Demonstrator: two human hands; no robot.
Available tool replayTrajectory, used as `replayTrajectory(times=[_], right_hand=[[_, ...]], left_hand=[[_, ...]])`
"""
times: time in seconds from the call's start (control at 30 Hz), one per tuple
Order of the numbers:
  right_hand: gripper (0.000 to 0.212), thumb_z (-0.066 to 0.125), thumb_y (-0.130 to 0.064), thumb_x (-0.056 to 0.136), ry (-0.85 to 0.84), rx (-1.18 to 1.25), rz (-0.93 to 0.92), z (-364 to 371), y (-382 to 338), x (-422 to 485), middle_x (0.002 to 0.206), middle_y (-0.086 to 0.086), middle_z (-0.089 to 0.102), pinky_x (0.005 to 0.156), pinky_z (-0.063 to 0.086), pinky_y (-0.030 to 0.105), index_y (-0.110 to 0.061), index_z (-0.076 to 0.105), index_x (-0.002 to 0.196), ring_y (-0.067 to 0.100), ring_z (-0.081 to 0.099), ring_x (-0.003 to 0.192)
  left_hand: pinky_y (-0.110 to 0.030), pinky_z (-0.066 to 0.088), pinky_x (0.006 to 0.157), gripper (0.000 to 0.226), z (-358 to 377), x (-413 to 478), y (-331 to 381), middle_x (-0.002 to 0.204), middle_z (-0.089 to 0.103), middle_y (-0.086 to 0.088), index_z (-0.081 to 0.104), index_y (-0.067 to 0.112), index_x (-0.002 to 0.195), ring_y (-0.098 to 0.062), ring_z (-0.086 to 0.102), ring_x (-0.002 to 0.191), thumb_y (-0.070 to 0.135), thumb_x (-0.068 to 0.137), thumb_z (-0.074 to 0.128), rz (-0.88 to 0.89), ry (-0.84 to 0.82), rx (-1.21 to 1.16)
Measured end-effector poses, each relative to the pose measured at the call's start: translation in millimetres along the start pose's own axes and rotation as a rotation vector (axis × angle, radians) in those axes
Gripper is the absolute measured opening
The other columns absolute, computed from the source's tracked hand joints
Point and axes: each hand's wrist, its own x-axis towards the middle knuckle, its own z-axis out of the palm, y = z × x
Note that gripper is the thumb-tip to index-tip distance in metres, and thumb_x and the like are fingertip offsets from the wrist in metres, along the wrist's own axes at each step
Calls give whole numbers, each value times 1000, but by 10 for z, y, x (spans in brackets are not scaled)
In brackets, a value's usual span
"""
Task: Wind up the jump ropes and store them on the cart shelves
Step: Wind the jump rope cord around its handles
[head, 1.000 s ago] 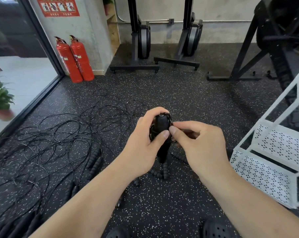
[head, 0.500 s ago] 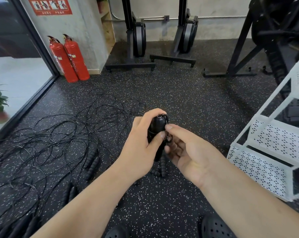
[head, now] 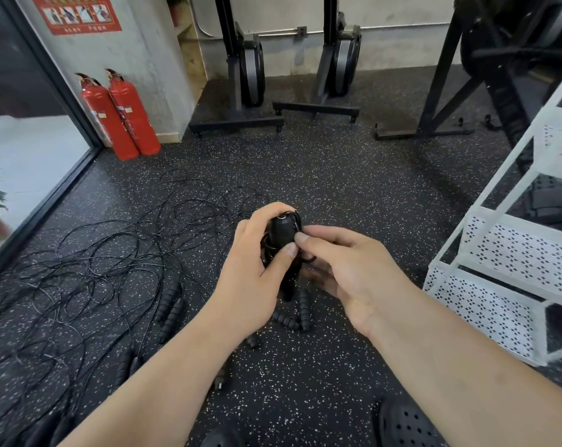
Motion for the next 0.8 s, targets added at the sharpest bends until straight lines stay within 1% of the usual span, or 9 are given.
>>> replayTrajectory(times=[0.07, 0.13, 0.27, 0.37, 0.43, 0.5, 0.6, 0.7, 0.8], right_hand=[[18, 88, -8, 84, 47, 17, -35, 26, 39, -8, 99, 8, 82, 76, 64, 31, -17, 85, 99, 19, 79, 87], [17, 88, -7, 85, 124, 88, -75, 83, 114, -50, 95, 3, 82, 76, 65, 28, -18, 85, 97, 15, 78, 83], [18, 86, -3, 85, 192, 303, -49, 182, 196, -111, 93, 5, 82, 64, 61, 20, -13, 83, 100, 17, 80, 84], [20, 86, -5, 86, 159, 361, 5, 184, 190, -109, 100, 8, 82, 70, 64, 29, -14, 82, 104, 22, 81, 92], [21, 85, -7, 86, 120, 372, 47, 175, 178, -104, 98, 7, 82, 71, 64, 30, -15, 81, 105, 18, 80, 88], [21, 86, -8, 85, 79, 341, 75, 162, 144, -77, 93, 5, 82, 69, 62, 28, -14, 81, 104, 14, 77, 79], [22, 86, -8, 83, 5, 267, 95, 111, 85, 10, 84, 4, 78, 74, 59, 31, -12, 80, 103, 11, 71, 68], [18, 87, -11, 81, -70, 164, 105, 38, 26, 67, 82, 5, 75, 76, 54, 35, -15, 79, 96, 18, 69, 75], [16, 90, -12, 78, -119, 69, 75, -22, -34, 82, 88, 9, 77, 83, 52, 42, -17, 79, 89, 22, 69, 82]], left_hand=[[-42, 49, 108, 52, 28, 11, -17, 131, 60, 13, 49, 52, 138, -14, 58, 127, 15, 105, 64, -24, 15, -21], [-46, 49, 109, 53, 68, 11, -30, 132, 60, 8, 48, 51, 141, -15, 60, 126, 15, 105, 64, -49, 39, -45], [-45, 51, 107, 54, 113, 19, -19, 132, 61, 4, 49, 52, 141, -11, 61, 122, 15, 104, 64, -53, 73, -56], [-30, 50, 103, 54, 128, 8, 15, 131, 58, 7, 49, 55, 140, -4, 61, 116, 17, 105, 64, -36, 82, -24], [-12, 44, 97, 55, 114, -6, 36, 132, 55, 11, 48, 55, 140, 2, 58, 116, 16, 105, 64, -20, 74, 9], [-7, 42, 95, 55, 71, -2, 31, 133, 55, 12, 49, 54, 141, 2, 58, 117, 15, 105, 64, -11, 59, 11], [-26, 48, 104, 53, 3, 23, 2, 134, 57, 10, 49, 51, 142, -7, 60, 122, 15, 105, 65, 13, 19, -15], [-46, 50, 108, 50, -33, 33, -48, 135, 58, 6, 49, 47, 144, -18, 60, 125, 17, 107, 64, 32, -7, -40], [-47, 49, 111, 47, -62, 40, -59, 138, 58, 9, 50, 42, 146, -20, 60, 127, 19, 107, 63, 45, -28, -88]])
